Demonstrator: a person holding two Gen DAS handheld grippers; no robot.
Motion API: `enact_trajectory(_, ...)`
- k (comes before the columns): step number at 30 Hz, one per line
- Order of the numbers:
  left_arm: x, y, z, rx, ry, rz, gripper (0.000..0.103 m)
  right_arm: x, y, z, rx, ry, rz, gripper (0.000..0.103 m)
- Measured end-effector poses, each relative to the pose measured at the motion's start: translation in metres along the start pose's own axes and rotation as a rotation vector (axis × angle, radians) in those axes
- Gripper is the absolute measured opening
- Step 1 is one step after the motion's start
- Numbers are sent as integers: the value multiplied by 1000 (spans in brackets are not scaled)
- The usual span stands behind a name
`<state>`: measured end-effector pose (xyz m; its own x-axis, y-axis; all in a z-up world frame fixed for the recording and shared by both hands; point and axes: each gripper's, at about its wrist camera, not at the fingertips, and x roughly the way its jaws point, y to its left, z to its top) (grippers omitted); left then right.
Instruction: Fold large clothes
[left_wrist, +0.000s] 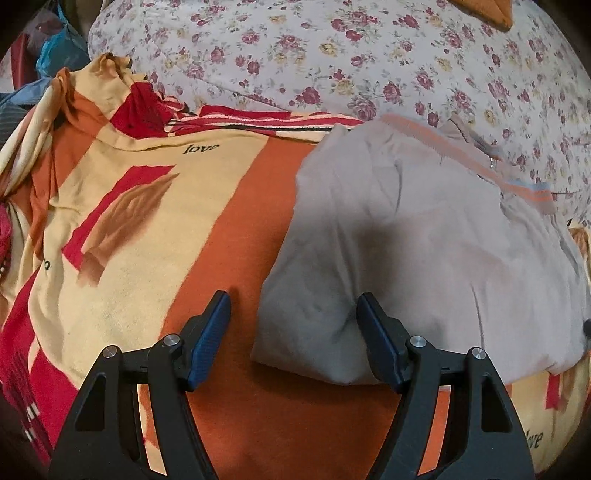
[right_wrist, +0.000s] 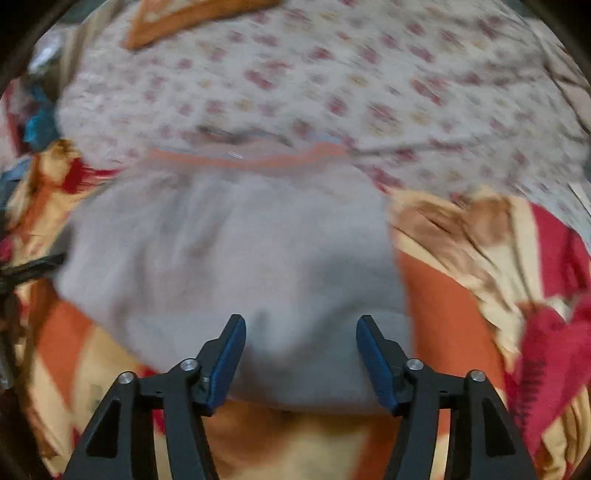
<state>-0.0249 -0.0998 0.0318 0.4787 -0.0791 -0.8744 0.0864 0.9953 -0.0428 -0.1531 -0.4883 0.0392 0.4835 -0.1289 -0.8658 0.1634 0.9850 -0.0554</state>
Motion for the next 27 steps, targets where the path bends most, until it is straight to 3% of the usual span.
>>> enact_trajectory(2, 0, 0, 0, -2, 0, -2, 72, 18, -14, -10, 44, 71, 9, 61)
enact_trajectory(3, 0, 1, -1, -2, 0, -3, 72, 16, -22, -13, 97, 53, 49, 61)
enact_trajectory(5, 0, 1, -1, -4, 0, -5, 72, 10, -25, -12, 122, 60, 36, 61)
enact_trajectory(8, 0, 2, -1, -3, 1, -7, 72, -15, -18, -7, 105, -5, -20, 61)
enact_trajectory(10, 0, 2, -1, -6, 1, -7, 72, -32, -8, 0, 93, -49, 6, 61)
enact_trajectory(14, 1, 2, -1, -4, 1, -8, 72, -53, 32, 25, 26, -108, 115, 61)
enact_trajectory(17, 1, 2, -1, -3, 2, -9, 72, -45, 75, 42, -39, -97, 210, 61)
enact_trajectory(22, 3, 1, 0, 0, 5, -11, 72, -14, 146, 61, -138, -77, 256, 61)
enact_trajectory(25, 4, 1, 2, 1, 8, -13, 72, 11, 162, 66, -119, -45, 288, 61)
enact_trajectory(27, 4, 1, 3, 1, 11, -15, 72, 22, 174, 58, -132, -21, 261, 61)
